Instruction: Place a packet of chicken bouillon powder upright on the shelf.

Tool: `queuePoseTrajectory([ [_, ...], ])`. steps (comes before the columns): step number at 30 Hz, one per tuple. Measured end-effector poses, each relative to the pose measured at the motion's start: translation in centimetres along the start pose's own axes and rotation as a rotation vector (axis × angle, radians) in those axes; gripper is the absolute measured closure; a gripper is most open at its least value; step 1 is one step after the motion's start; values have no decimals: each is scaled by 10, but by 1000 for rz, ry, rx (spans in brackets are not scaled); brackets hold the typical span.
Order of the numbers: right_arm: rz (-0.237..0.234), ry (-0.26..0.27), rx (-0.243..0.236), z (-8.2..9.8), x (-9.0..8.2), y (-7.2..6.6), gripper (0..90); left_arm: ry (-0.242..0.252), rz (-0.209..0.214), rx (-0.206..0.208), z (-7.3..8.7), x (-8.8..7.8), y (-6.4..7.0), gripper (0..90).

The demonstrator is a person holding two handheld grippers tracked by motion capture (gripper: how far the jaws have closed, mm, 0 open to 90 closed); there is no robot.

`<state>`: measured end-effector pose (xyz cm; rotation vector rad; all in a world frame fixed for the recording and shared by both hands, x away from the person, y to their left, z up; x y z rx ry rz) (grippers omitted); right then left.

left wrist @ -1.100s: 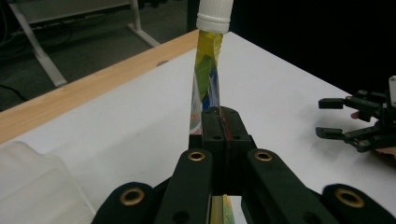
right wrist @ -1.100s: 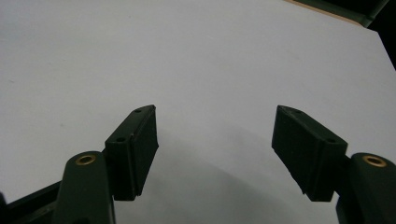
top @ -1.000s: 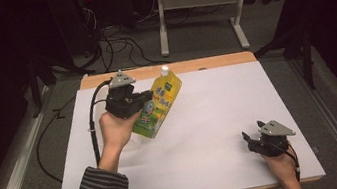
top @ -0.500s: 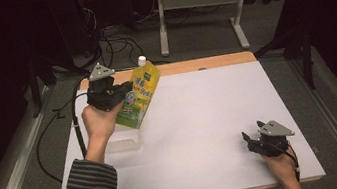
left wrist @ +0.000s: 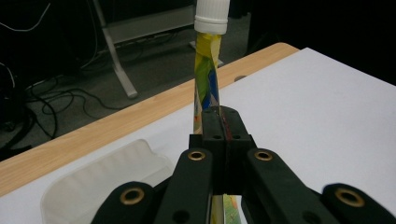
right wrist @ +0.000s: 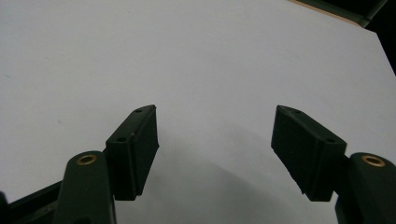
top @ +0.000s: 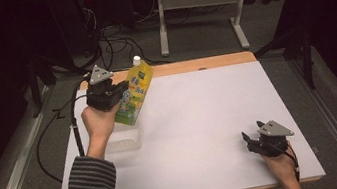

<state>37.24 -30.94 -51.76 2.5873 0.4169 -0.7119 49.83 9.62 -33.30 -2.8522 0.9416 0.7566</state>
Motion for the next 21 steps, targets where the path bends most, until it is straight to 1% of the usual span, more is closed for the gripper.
queuePoseTrajectory([
  [2, -5, -6, 1, 0, 1, -1, 323, -2, 0, 0, 3, 1, -2, 900],
  [3, -5, -9, 2, 0, 1, 0, 323, -14, 7, -13, 6, 4, -4, 900],
  [5, -4, -10, 2, 0, 1, -1, 323, -26, 0, -9, 8, 7, -5, 900],
  [7, -6, -13, -1, 0, 1, -1, 323, -25, -3, -4, 8, 10, -4, 900],
  [11, -6, -21, -17, 0, 2, -1, 323, -16, 2, -5, 8, 17, -2, 900],
  [13, -4, -20, -17, 0, 2, -2, 323, -11, -16, 20, 10, 19, 0, 900],
  [14, -2, -19, -16, 0, 2, -1, 323, 5, -21, 30, 12, 20, 1, 900],
  [15, -3, -20, -13, 0, 2, -1, 323, 16, -14, 29, 14, 20, 2, 900],
  [16, -4, -20, -10, 0, 2, -1, 323, 21, -2, 19, 17, 19, 2, 900],
  [18, -4, -18, -11, 0, 2, -1, 322, 29, -6, 17, 21, 16, 1, 900],
  [20, -6, -19, -11, 0, 2, -2, 323, 27, -4, 14, 23, 15, 0, 900],
  [21, -5, -18, -14, 0, 2, -1, 323, 21, -13, 25, 27, 11, -3, 900],
])
Point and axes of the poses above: each handheld gripper's, and its own axes: x roughly forward along the jaws, z roughly out of its underside, y roughly to its right, the point moved 7 cm from there along x, roughly forward along the jaws, and after that the axes turned 8 degrees about -x, right-handed, at the moved point
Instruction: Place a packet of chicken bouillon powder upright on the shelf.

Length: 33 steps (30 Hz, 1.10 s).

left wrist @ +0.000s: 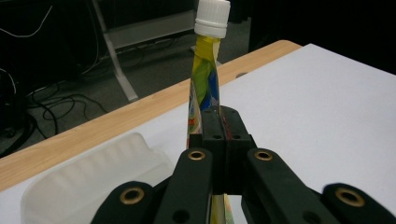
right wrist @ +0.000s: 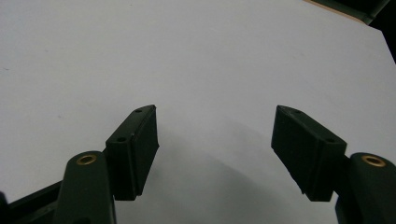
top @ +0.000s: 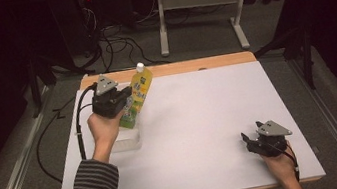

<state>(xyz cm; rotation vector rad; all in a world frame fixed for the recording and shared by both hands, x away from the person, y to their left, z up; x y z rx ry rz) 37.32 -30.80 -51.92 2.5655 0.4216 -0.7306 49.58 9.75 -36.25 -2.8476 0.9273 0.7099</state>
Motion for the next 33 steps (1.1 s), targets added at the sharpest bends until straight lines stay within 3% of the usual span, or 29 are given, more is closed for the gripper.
queuePoseTrajectory([
  [13, 0, -6, -9, 0, 1, -1, 323, -56, 0, -7, 23, -16, -13, 900],
  [16, 1, -9, -9, 0, 1, -1, 323, -89, -11, -16, 29, -21, -18, 900],
  [26, -1, -8, -11, 0, 1, -1, 323, -134, -42, -37, 39, -41, -31, 900],
  [33, -1, -10, -12, 0, 1, -1, 323, -126, -23, -40, 52, -52, -35, 900],
])
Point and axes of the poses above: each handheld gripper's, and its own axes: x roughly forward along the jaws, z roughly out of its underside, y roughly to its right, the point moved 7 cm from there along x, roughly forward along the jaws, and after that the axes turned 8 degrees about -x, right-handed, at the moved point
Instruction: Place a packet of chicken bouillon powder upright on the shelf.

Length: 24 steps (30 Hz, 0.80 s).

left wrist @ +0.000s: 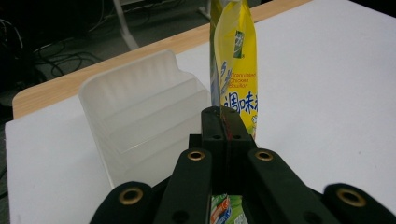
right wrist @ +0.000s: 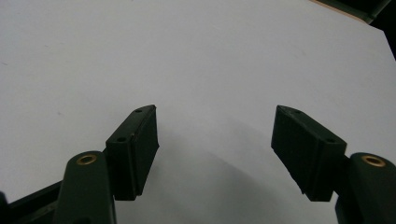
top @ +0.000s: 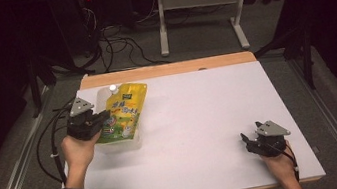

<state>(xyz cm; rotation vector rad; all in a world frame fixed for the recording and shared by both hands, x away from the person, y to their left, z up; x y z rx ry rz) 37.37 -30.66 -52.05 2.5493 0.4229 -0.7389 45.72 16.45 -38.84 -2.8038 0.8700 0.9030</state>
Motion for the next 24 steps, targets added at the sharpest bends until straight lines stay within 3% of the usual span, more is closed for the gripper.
queuePoseTrajectory([
  [6, 1, 0, -2, 0, 0, 0, 323, 12, -20, 16, 0, 1, 3, 900],
  [8, 0, -6, -9, 0, 0, 0, 323, 36, -33, 31, -2, 0, 5, 900],
  [15, 1, -8, -10, 0, 1, 0, 322, 98, -19, 43, -9, 4, 16, 900],
  [20, -1, -7, -9, 0, 1, 0, 322, 138, -4, 37, -12, 8, 20, 900],
  [24, 0, -2, -4, 0, 0, 0, 321, 150, -3, -3, -3, 8, 14, 900],
])
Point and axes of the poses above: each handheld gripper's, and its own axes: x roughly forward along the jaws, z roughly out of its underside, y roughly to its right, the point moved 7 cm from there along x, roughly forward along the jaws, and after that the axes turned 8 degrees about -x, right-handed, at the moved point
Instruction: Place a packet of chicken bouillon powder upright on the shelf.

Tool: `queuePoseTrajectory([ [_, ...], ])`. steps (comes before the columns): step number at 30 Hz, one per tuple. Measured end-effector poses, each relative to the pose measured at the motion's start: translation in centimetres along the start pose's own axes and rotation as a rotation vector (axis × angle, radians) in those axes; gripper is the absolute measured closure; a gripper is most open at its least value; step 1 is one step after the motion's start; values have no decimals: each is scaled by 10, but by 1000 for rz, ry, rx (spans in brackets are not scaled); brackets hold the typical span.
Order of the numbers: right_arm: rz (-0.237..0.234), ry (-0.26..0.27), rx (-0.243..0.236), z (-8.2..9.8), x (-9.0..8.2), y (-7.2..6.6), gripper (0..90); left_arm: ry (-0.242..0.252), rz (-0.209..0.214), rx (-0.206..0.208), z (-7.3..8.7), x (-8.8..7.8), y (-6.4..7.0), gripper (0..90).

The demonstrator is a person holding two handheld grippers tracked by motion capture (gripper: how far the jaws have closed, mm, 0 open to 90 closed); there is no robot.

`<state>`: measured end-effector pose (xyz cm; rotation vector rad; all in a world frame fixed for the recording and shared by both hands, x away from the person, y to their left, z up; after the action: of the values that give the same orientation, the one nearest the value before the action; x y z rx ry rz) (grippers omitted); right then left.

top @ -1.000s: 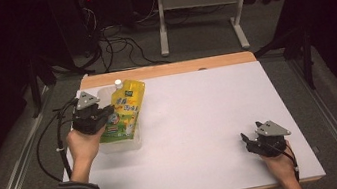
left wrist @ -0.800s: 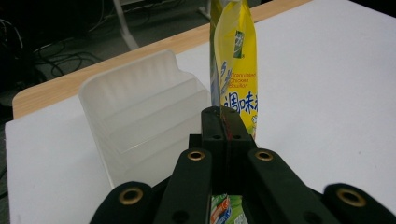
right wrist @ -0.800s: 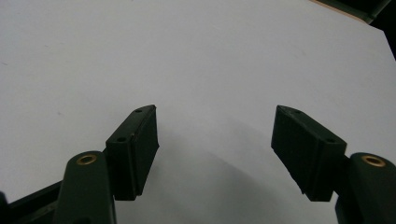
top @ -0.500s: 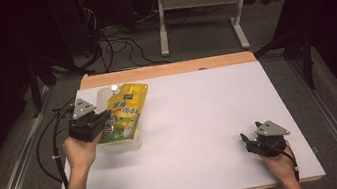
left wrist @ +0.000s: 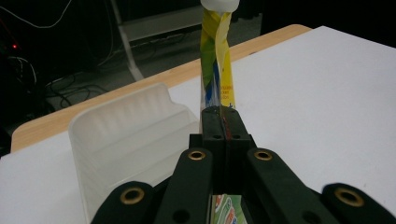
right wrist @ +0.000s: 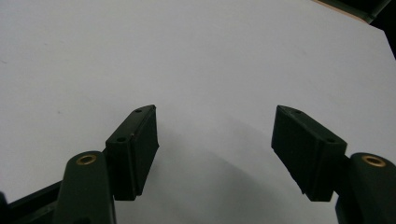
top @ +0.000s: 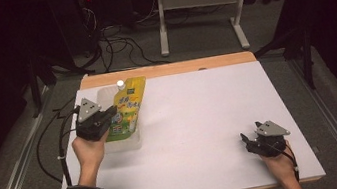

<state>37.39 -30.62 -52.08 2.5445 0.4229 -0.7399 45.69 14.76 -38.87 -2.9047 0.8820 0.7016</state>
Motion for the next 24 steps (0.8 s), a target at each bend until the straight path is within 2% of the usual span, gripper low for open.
queuePoseTrajectory([
  [5, -1, -5, -5, 0, 0, 0, 321, -41, -10, -7, 7, -9, -7, 900],
  [7, 1, -4, -7, 0, 0, 0, 322, -82, -19, -14, 11, -13, -12, 900],
  [10, 0, -5, -7, 0, 0, 0, 322, -105, -24, -20, 13, -15, -14, 900],
  [11, 0, -5, -10, 0, 1, 0, 322, -136, -29, -30, 14, -16, -16, 900],
  [15, -1, -5, -7, 0, 0, 0, 321, -186, -20, -42, 19, -19, -17, 900],
  [17, -1, -5, -8, 0, 0, 0, 321, -197, -11, -51, 21, -20, -17, 900],
  [20, 1, -4, -8, 0, 1, 0, 321, -211, -12, -42, 24, -22, -16, 900],
  [24, -1, -7, -4, 0, 0, -1, 320, -204, -10, -46, 30, -26, -17, 900],
])
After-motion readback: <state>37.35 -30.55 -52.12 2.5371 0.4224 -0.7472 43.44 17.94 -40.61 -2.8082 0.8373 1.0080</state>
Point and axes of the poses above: each handheld gripper's, and its own axes: x roughly forward along the jaws, z roughly out of its underside, y roughly to its right, the point moved 7 cm from there along x, roughly forward along the jaws, and after that the axes turned 8 degrees about -x, right-handed, at the moved point
